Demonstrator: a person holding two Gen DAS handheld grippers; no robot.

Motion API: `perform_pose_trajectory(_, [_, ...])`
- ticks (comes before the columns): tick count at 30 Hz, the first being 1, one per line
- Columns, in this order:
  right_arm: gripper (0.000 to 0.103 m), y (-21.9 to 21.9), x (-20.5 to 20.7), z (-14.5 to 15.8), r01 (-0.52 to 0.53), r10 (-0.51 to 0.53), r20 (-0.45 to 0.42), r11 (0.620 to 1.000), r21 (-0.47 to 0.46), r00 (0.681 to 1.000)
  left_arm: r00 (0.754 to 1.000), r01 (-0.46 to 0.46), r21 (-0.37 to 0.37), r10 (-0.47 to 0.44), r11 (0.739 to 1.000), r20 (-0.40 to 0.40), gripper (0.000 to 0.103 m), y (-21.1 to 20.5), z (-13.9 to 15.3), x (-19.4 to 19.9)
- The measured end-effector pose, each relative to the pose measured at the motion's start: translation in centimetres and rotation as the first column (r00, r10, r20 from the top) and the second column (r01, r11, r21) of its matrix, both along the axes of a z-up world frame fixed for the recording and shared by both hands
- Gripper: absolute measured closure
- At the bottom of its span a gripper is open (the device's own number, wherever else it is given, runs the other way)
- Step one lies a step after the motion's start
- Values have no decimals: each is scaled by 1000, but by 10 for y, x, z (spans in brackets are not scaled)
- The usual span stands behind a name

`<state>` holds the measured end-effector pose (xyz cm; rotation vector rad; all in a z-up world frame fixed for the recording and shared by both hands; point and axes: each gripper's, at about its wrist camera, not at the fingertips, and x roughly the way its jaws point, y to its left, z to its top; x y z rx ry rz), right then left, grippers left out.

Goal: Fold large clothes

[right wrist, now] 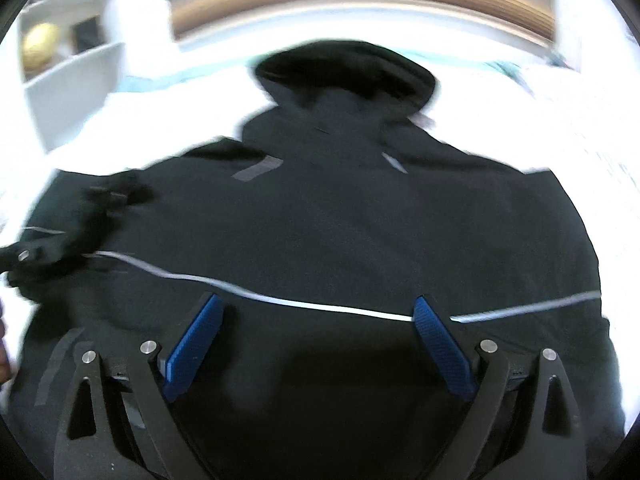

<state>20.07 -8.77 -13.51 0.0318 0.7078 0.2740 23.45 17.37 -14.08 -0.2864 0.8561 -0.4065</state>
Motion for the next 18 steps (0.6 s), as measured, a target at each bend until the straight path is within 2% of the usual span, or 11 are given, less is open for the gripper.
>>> perform_pose_trajectory(3, [5, 42, -17, 33, -150, 150, 1, 988, 33, 989, 998, 19, -58, -15, 998, 65, 33, 12, 22, -20])
perform_pose_trajectory(7, [5, 102, -13, 58, -256, 260, -39, 963, 85, 965, 990, -28, -52, 35, 998, 139, 33, 38, 47, -47])
perform_pose_trajectory(11, [5, 137, 24, 53, -252, 282, -127, 944, 213, 951, 980, -99, -59, 107, 993, 165, 33, 72, 57, -65])
perform_pose_trajectory(13, [7, 152, 50, 39, -216, 283, -210, 931, 293, 936, 977, -139, -45, 145, 989, 158, 33, 89, 55, -70])
perform_pose_trajectory(14, [10, 159, 60, 32, -197, 283, -245, 925, 324, 927, 975, -159, -39, 164, 986, 152, 33, 97, 53, -72])
perform_pose_trajectory(15, [20, 166, 69, 25, -183, 289, -274, 917, 354, 918, 974, -174, -33, 177, 984, 144, 33, 102, 51, -73])
perform_pose_trajectory(16, [38, 175, 76, 19, -178, 297, -290, 910, 375, 910, 972, -190, -28, 192, 981, 135, 33, 106, 47, -73])
perform_pose_trajectory(17, [42, 183, 79, 16, -182, 302, -294, 910, 372, 907, 970, -205, -27, 206, 978, 127, 33, 110, 45, -72])
perform_pose_trajectory(18, [49, 195, 79, 16, -185, 277, -287, 932, 311, 917, 968, -219, -27, 221, 975, 118, 33, 115, 42, -72])
